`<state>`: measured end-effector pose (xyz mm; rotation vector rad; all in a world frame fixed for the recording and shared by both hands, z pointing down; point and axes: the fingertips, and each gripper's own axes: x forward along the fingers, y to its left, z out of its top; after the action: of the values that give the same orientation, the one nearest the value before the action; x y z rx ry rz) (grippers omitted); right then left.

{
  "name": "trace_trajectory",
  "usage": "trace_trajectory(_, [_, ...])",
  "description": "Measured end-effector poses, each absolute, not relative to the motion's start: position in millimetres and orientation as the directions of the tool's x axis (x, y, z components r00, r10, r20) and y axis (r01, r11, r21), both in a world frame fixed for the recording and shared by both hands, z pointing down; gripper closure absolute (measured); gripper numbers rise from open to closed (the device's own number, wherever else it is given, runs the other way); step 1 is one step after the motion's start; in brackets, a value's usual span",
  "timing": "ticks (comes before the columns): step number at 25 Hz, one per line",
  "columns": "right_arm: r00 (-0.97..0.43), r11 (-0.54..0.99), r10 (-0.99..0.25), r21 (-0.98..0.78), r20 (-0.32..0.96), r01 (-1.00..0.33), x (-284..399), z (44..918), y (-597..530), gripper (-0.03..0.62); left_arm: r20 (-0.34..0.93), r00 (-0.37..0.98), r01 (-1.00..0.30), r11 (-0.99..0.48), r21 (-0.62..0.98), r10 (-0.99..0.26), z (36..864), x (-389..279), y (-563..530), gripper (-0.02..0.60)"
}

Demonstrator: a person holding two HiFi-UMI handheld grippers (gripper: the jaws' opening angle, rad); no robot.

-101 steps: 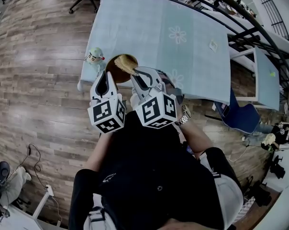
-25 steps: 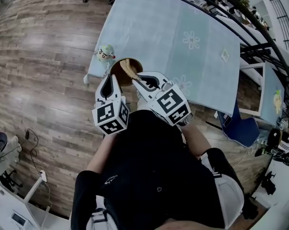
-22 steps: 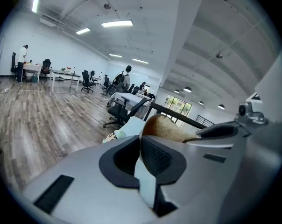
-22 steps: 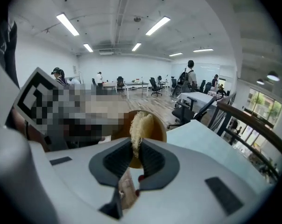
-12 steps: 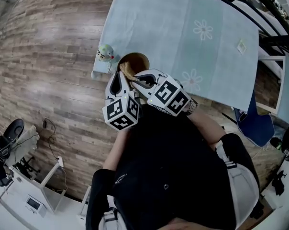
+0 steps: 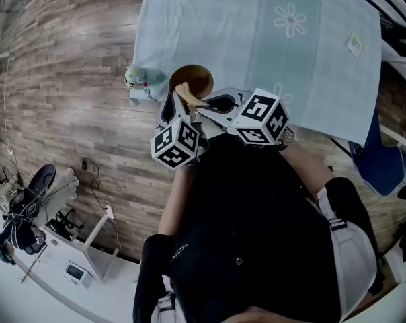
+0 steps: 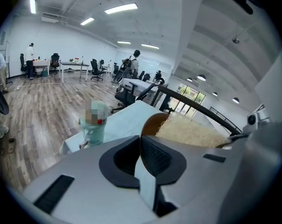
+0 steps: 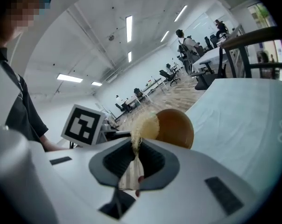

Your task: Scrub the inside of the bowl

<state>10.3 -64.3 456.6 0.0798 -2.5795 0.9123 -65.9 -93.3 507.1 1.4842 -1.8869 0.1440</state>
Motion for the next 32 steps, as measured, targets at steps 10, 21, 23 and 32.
trace_trajectory(10, [-0.904, 0.706, -0.210, -0.582, 0.371, -0.403, 60.9, 468.2, -116.4, 0.551, 0.714, 0.014, -0.749, 0.466, 0.471, -0.700, 606.0, -40.7, -129.1, 0.557])
trace_trajectory(21, [-0.868, 0.630, -0.286, -0.603, 0.406, -0.490, 85.2, 482.7, -134.7, 0.551, 0.791, -0.008, -0.497, 0.689, 0.528, -0.611, 701.6, -63.3, -153.3, 0.557])
trace_trajectory(23, [-0.864, 0.628, -0.293, -0.600, 0.409, -0.496, 85.2, 483.0, -138.4, 0.551, 0.807, -0.002, -0.484, 0.707, 0.516, -0.591, 711.7, -64.8, -155.5, 0.557])
trace_trajectory(32, [-0.861, 0.627, -0.289, -0.597, 0.419, -0.501, 85.4, 484.1, -141.4, 0.551, 0.765, 0.045, -0.499, 0.649, 0.574, -0.642, 703.1, -57.7, -153.2, 0.414])
